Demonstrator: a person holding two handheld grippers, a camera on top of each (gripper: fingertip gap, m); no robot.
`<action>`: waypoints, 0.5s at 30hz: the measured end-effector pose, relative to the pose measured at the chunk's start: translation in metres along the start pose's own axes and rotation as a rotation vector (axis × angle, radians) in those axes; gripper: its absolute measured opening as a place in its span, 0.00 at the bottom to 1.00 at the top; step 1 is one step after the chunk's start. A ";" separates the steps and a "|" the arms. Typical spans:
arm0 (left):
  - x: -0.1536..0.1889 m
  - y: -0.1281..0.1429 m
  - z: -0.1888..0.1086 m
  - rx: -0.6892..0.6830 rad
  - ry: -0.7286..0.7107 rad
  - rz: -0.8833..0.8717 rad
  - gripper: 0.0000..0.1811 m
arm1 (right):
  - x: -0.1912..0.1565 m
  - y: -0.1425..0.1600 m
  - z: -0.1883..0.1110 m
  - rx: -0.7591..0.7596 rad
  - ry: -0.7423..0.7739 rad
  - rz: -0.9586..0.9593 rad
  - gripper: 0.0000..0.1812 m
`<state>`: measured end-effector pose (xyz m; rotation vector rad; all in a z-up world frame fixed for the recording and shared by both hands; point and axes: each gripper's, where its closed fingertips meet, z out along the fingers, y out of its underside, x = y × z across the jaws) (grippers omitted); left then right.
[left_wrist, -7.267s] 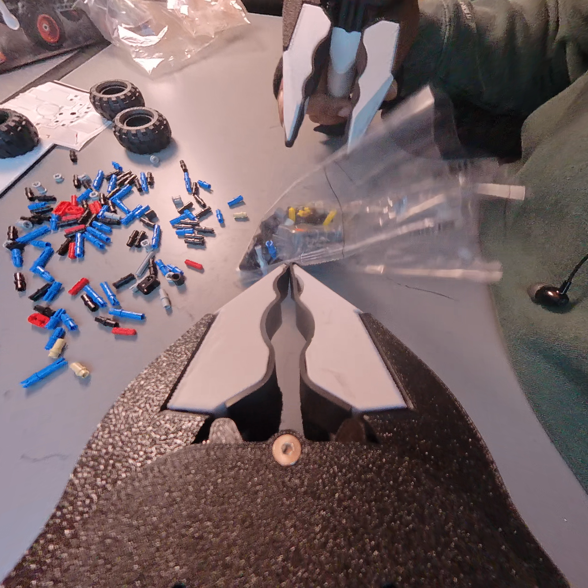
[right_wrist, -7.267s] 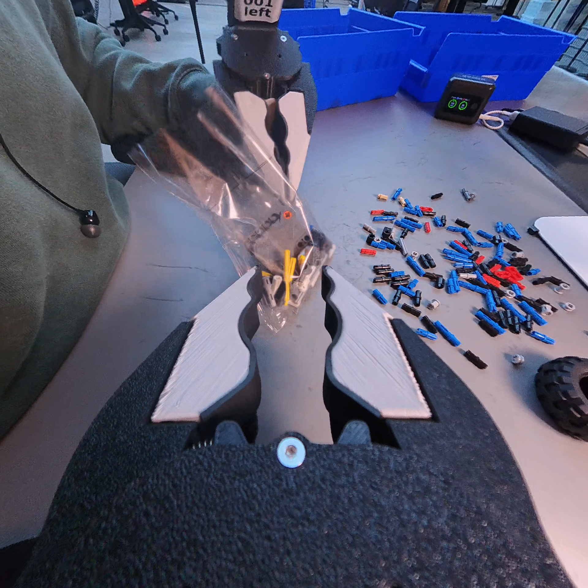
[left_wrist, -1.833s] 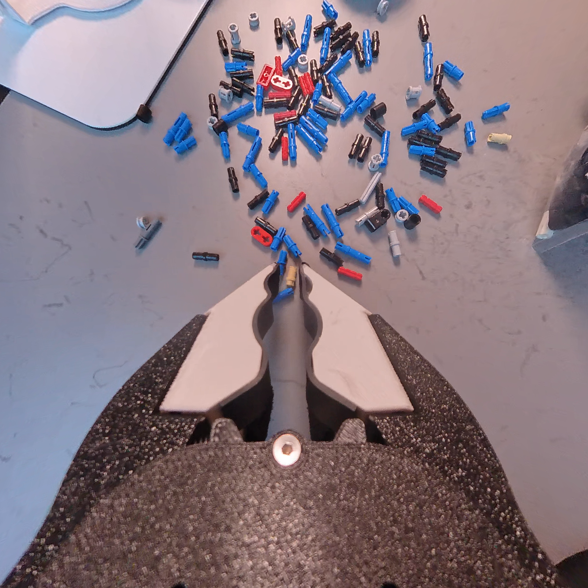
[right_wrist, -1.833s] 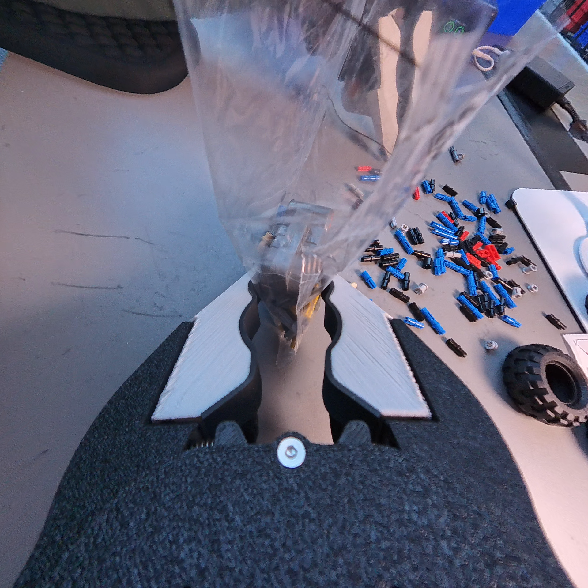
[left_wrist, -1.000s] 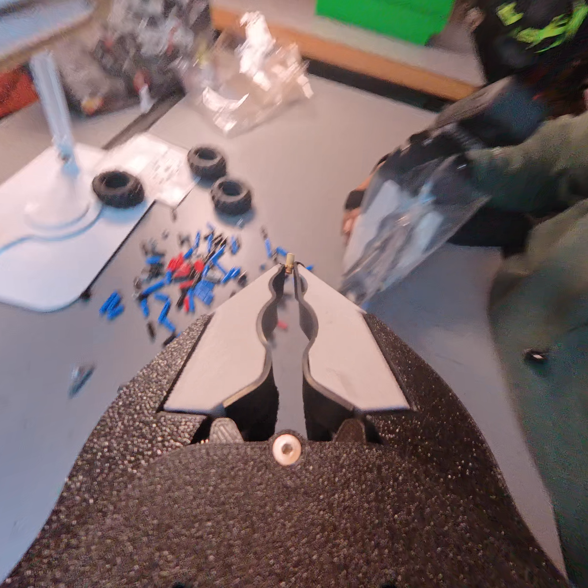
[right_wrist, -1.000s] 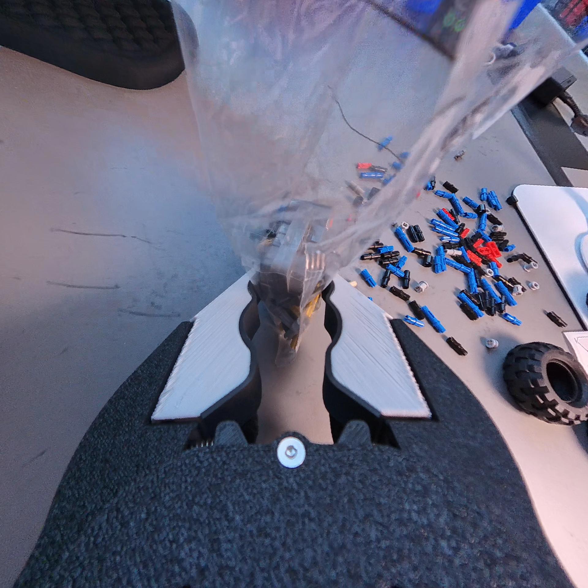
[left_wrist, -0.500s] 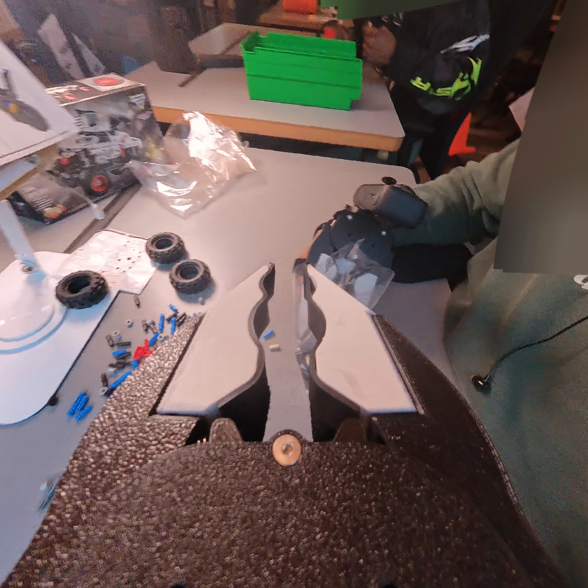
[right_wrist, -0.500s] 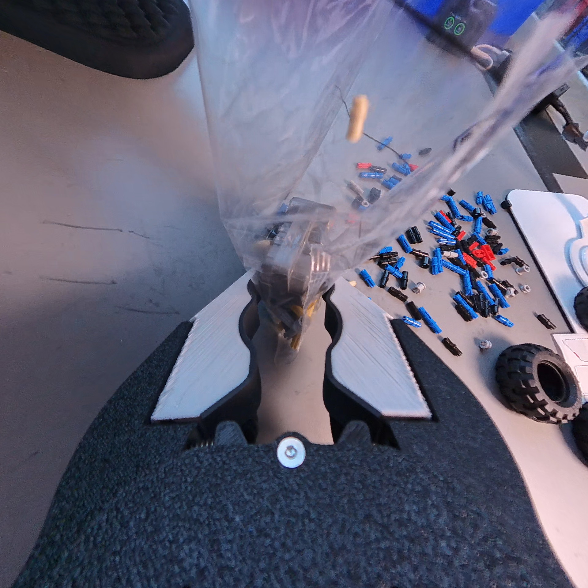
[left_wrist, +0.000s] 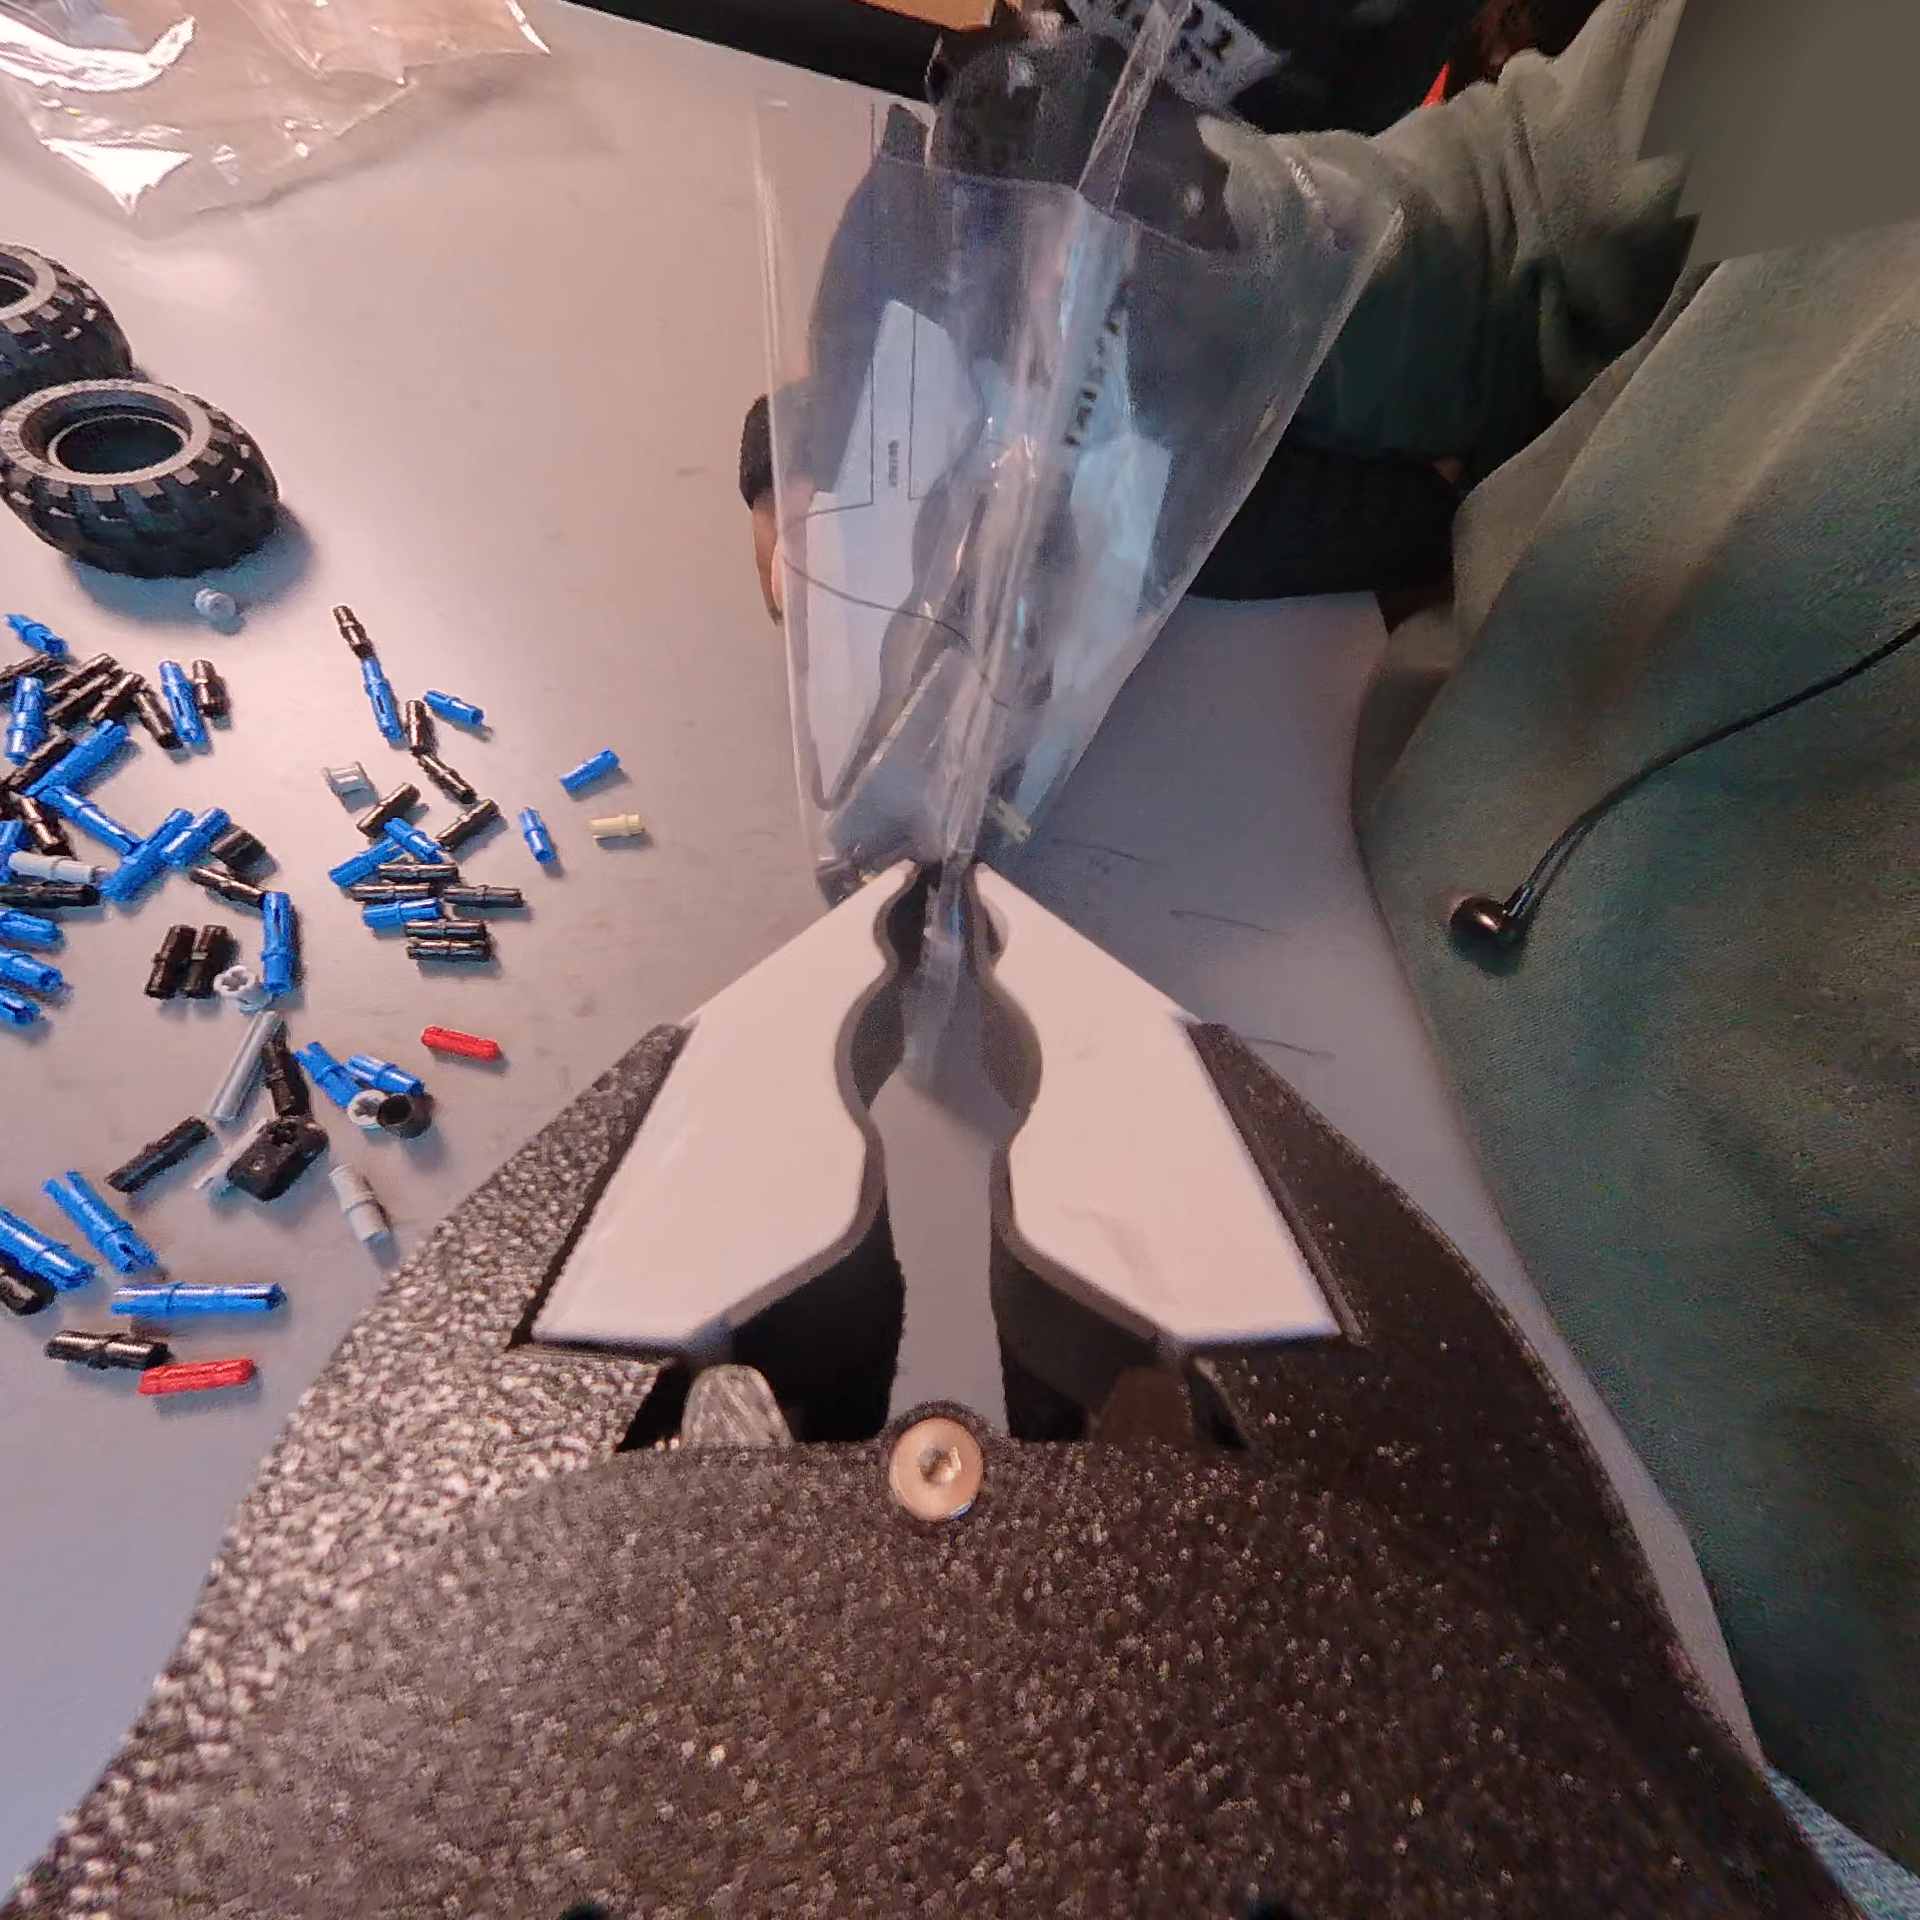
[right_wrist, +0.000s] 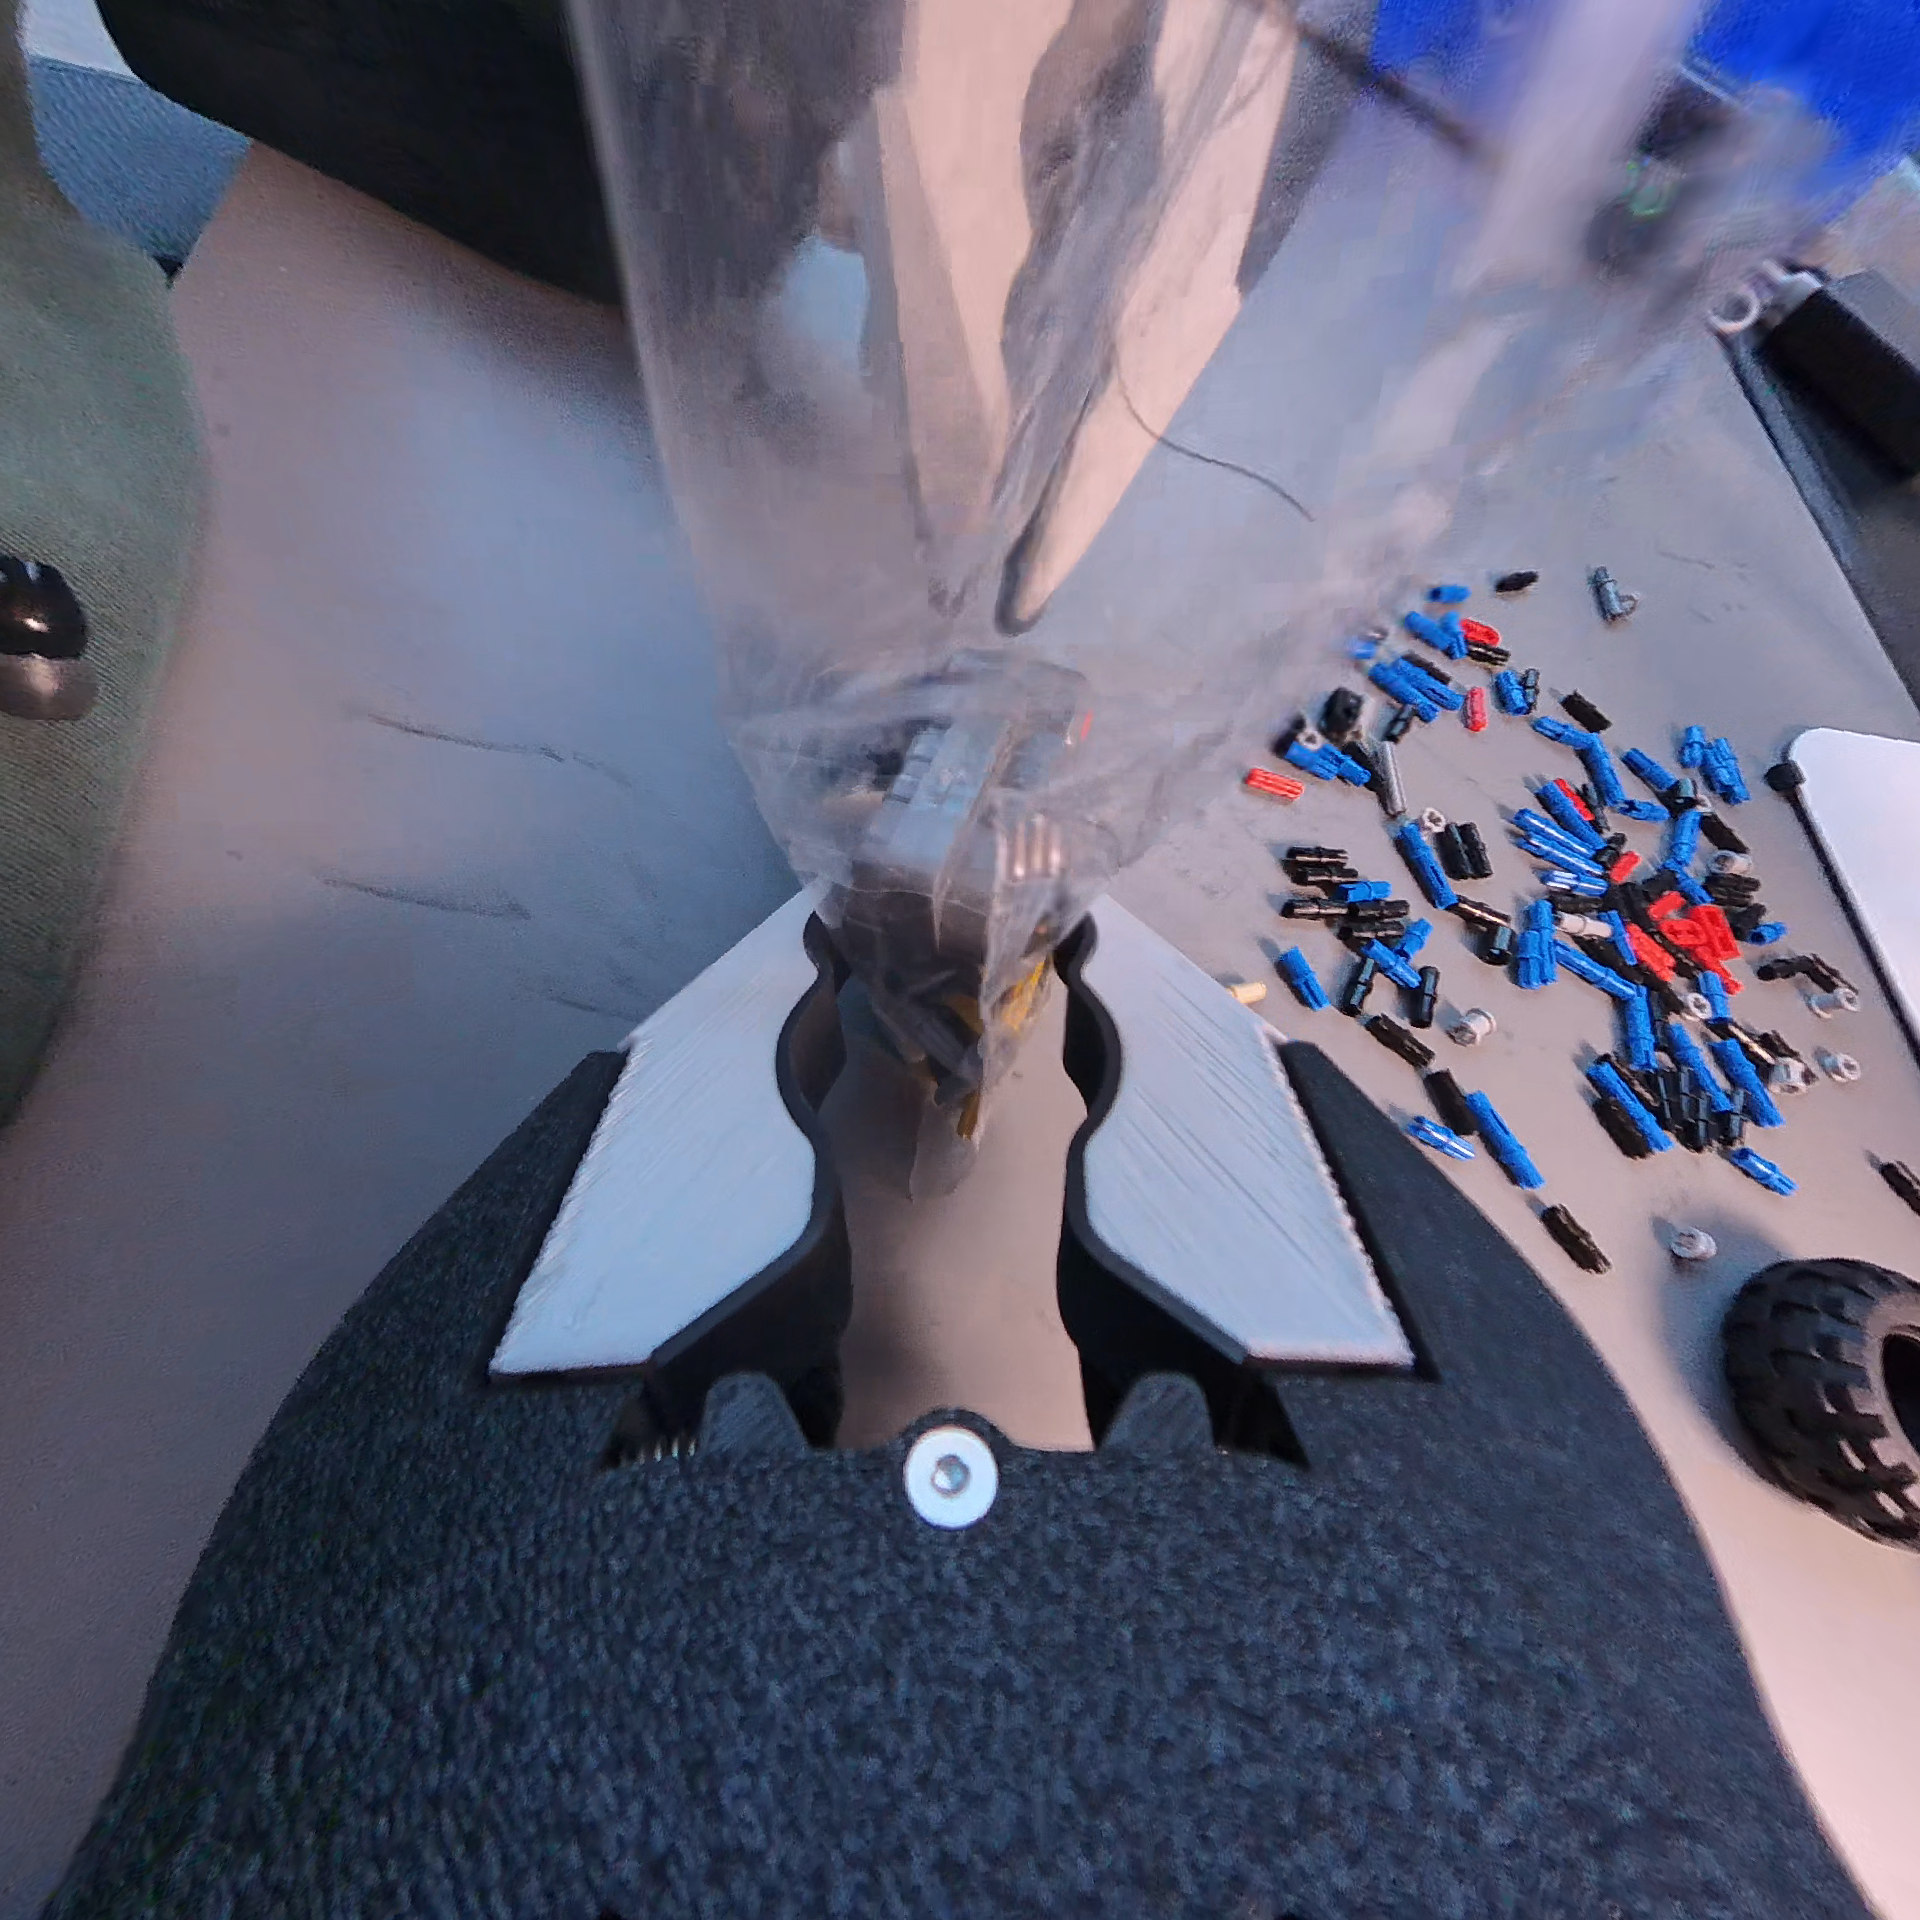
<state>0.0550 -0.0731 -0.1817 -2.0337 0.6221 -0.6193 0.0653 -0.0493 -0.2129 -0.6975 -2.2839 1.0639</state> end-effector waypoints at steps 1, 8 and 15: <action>0.001 0.001 0.000 -0.006 -0.009 0.016 0.02 | -0.002 -0.003 -0.001 0.019 -0.029 0.029 0.23; 0.001 0.014 -0.022 -0.014 -0.042 0.006 0.01 | 0.044 -0.010 -0.040 0.184 -0.057 0.328 0.24; 0.001 0.028 -0.048 -0.005 -0.090 0.002 0.01 | 0.059 0.024 -0.002 -0.075 0.039 0.316 0.18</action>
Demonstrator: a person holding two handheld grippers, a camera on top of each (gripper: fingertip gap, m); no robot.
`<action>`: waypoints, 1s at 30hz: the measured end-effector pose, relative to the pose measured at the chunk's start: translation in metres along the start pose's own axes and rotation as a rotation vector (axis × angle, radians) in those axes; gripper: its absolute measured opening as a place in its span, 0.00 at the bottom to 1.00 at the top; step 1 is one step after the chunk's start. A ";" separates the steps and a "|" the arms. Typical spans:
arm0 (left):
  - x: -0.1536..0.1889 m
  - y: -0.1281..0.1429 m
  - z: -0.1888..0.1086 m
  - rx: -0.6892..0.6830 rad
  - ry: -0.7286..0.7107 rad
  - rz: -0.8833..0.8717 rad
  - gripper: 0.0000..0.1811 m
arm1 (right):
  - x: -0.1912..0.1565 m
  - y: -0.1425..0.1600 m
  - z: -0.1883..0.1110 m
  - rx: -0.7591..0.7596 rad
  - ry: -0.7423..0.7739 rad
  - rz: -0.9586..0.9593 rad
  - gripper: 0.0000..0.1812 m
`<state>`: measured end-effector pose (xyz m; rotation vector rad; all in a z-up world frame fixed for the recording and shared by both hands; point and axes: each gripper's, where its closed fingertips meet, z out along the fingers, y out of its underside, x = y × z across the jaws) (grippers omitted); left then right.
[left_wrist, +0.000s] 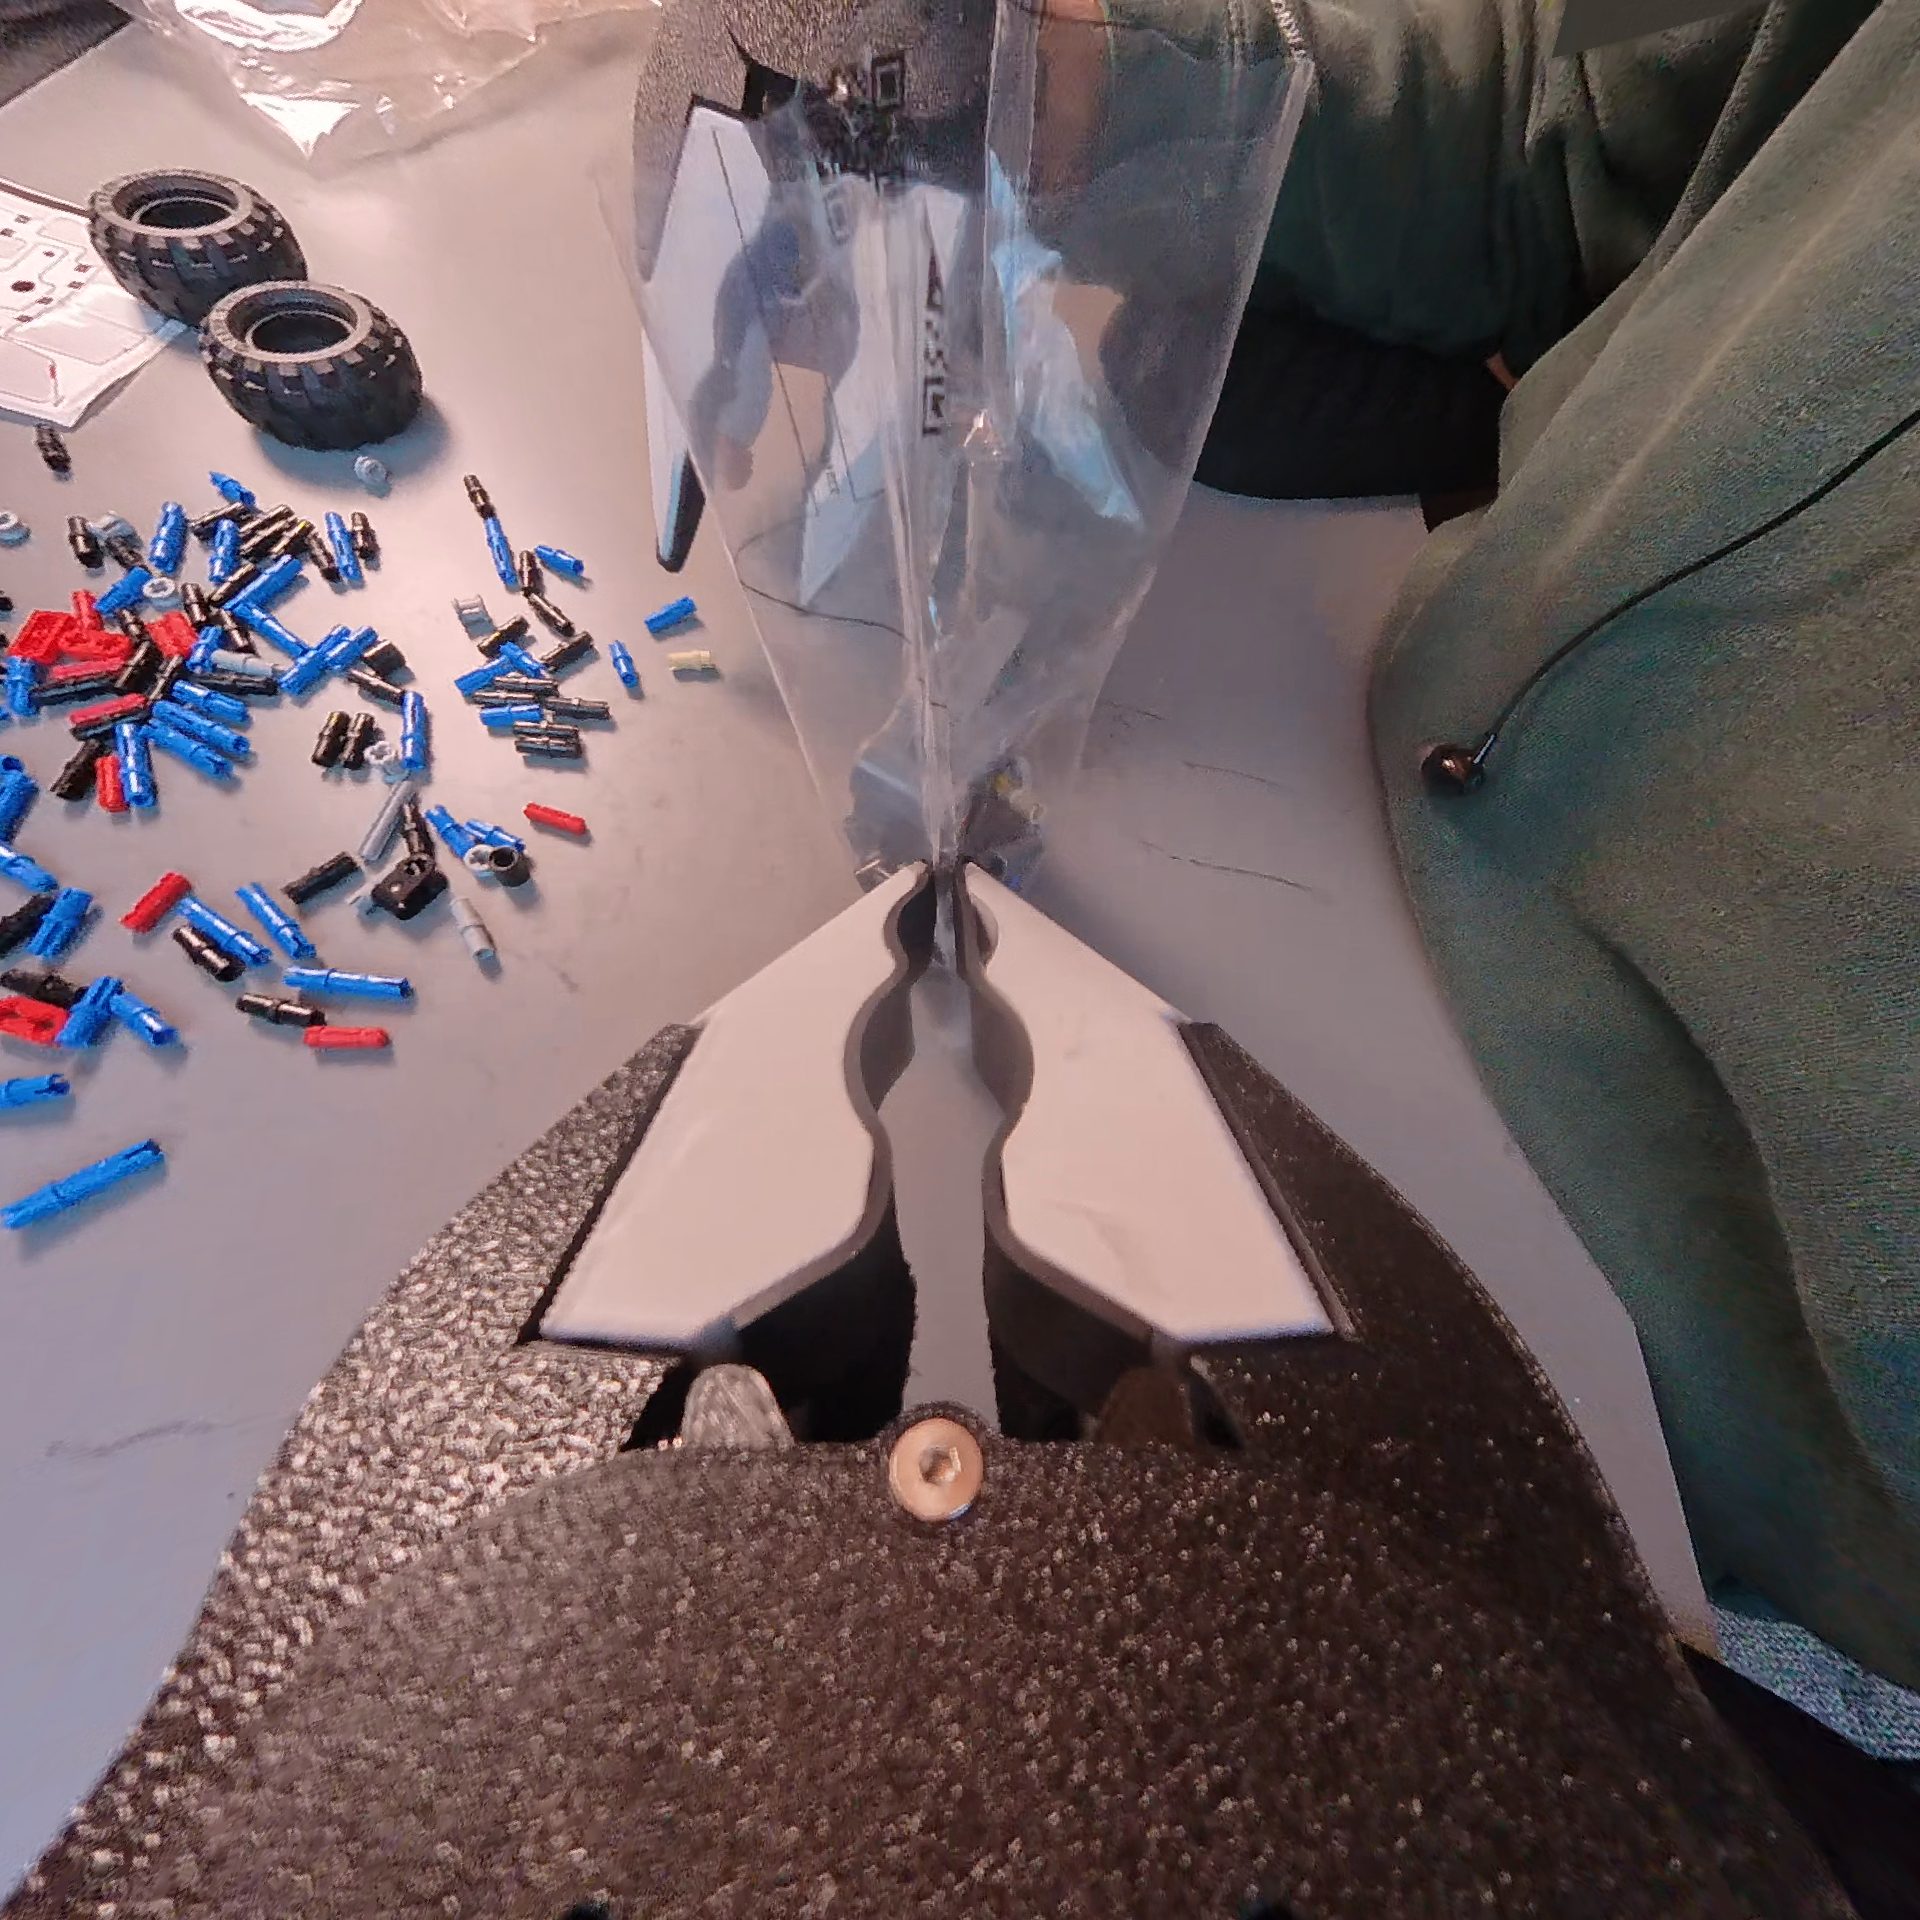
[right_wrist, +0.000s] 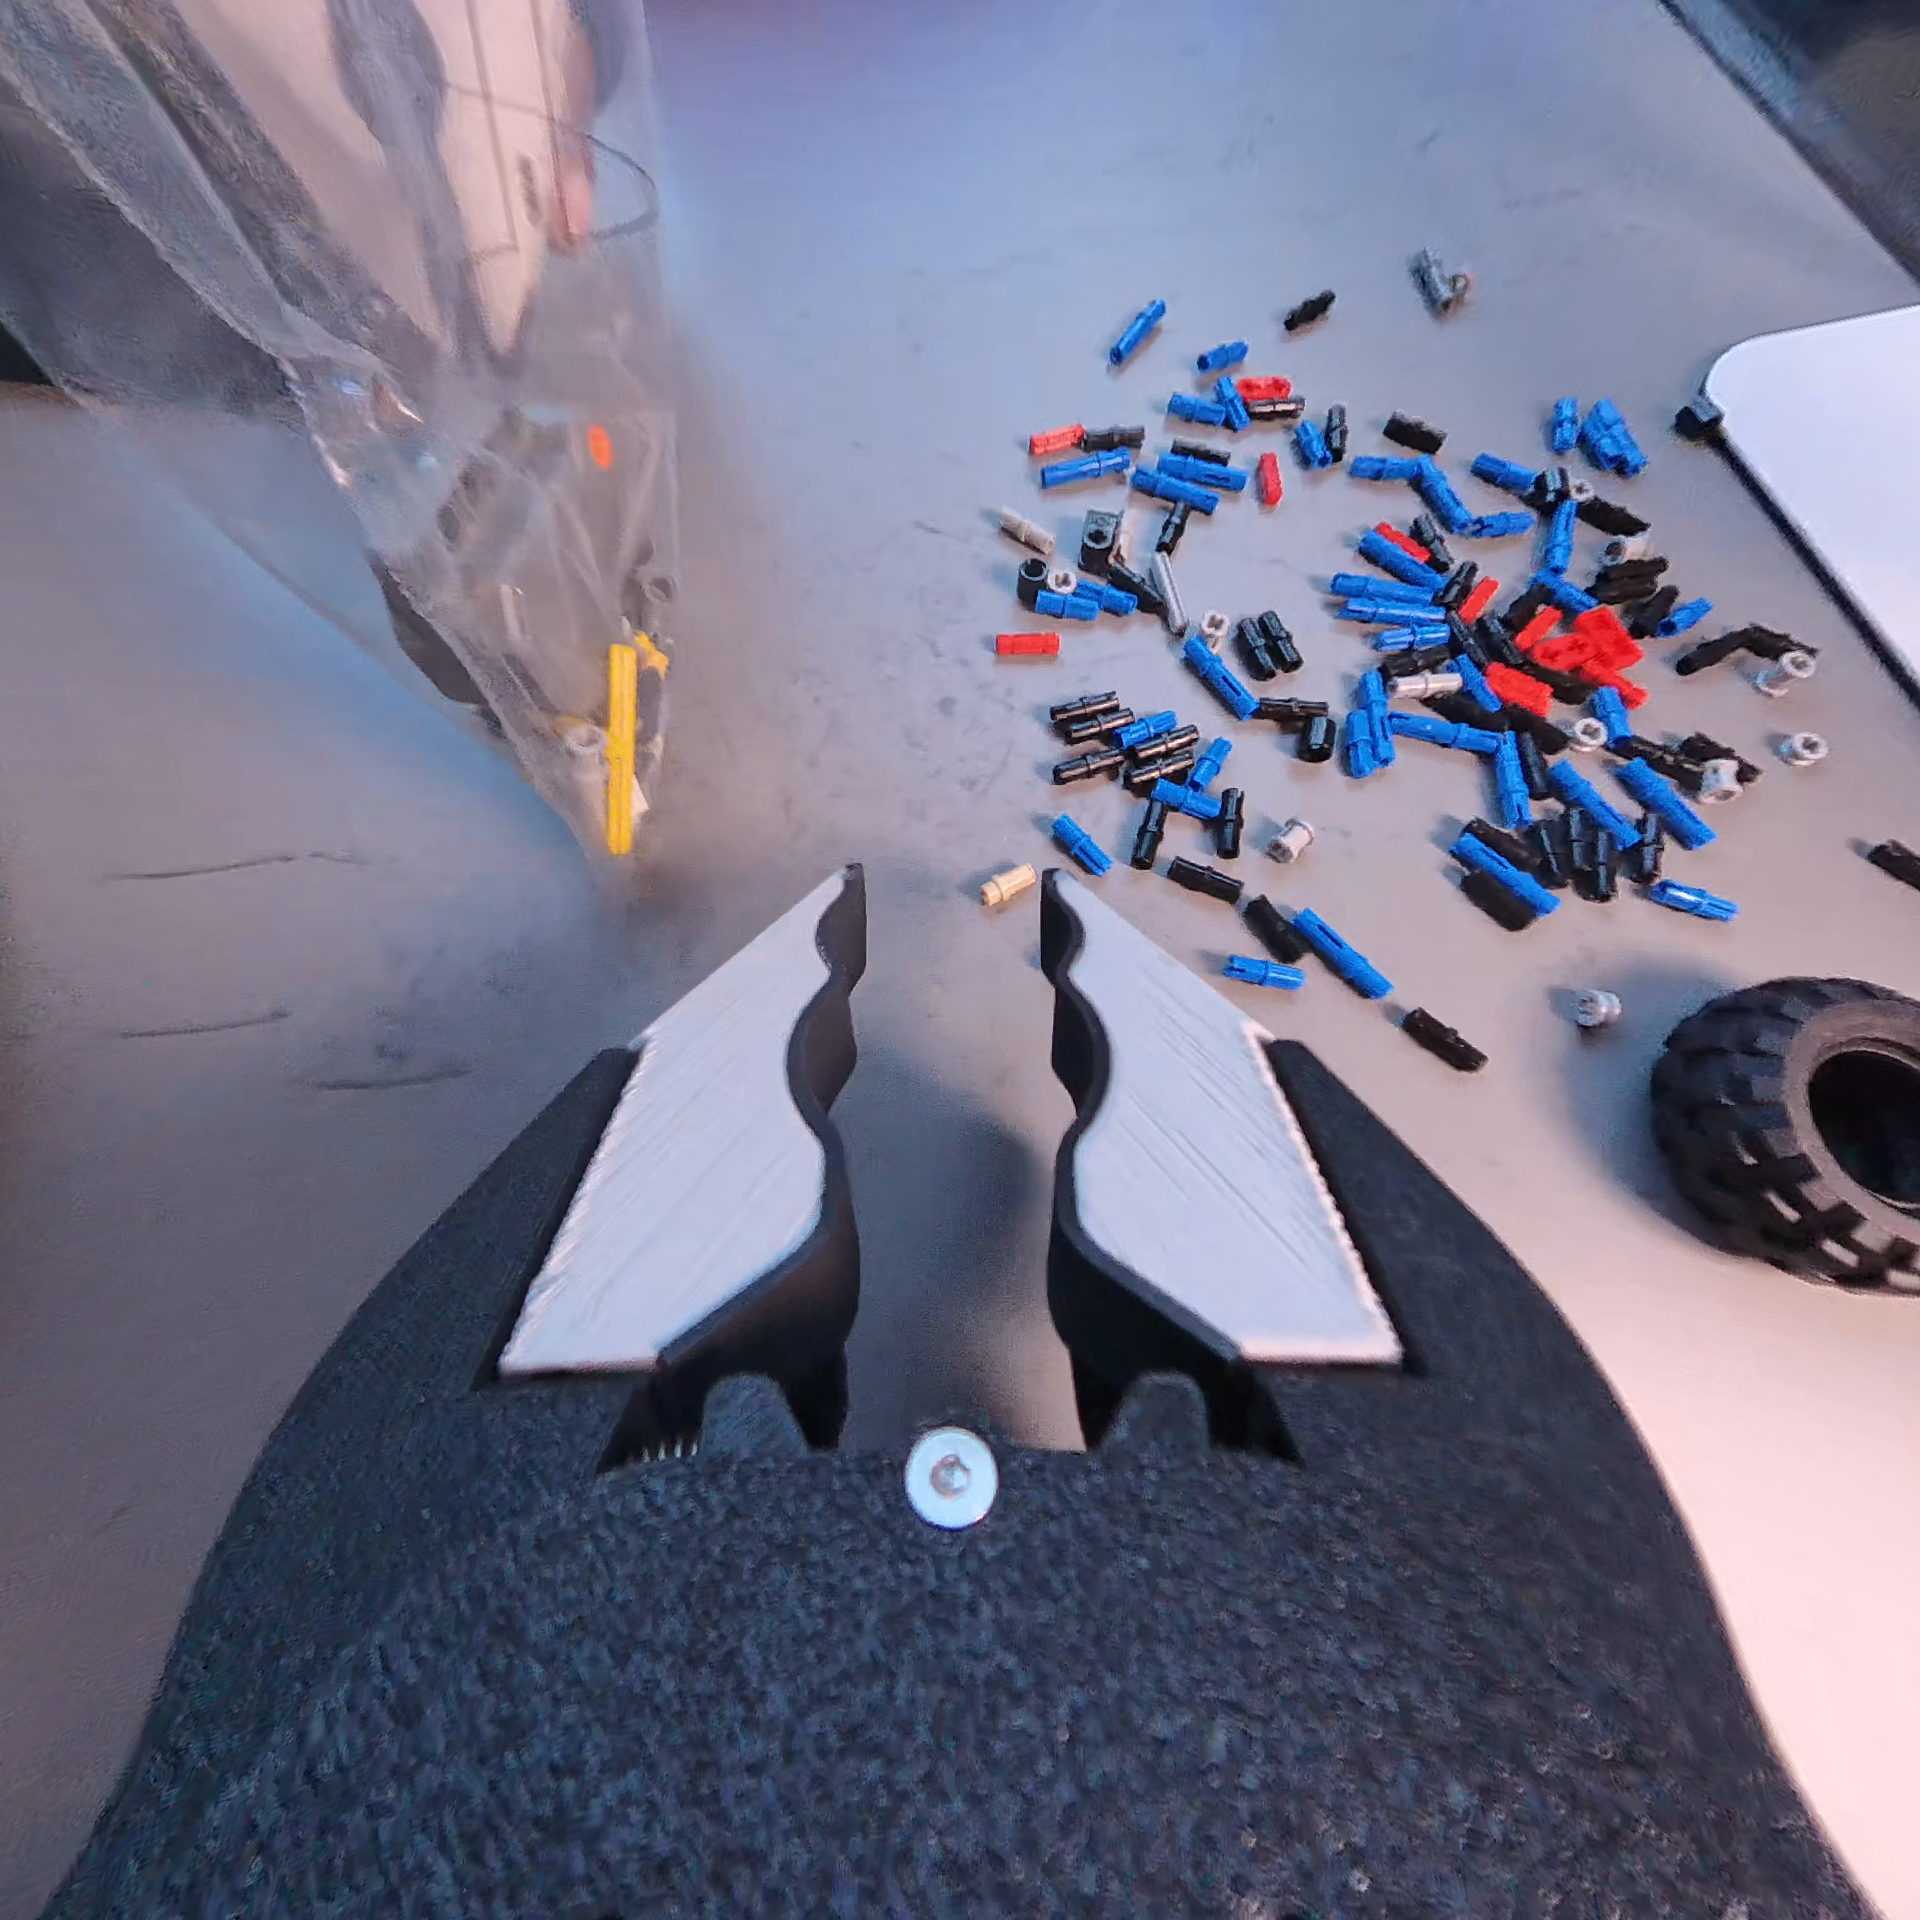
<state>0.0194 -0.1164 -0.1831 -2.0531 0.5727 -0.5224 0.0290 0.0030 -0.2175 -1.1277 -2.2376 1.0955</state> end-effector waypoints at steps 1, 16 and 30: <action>0.000 0.001 -0.002 0.006 -0.002 -0.006 0.01 | 0.003 0.004 0.004 -0.029 0.027 -0.007 0.17; 0.003 0.002 -0.003 0.024 -0.007 -0.011 0.01 | 0.011 0.013 0.021 -0.174 0.061 0.003 0.02; -0.014 -0.006 0.000 0.064 -0.102 -0.056 0.01 | -0.001 -0.090 -0.053 0.285 0.004 -0.137 0.03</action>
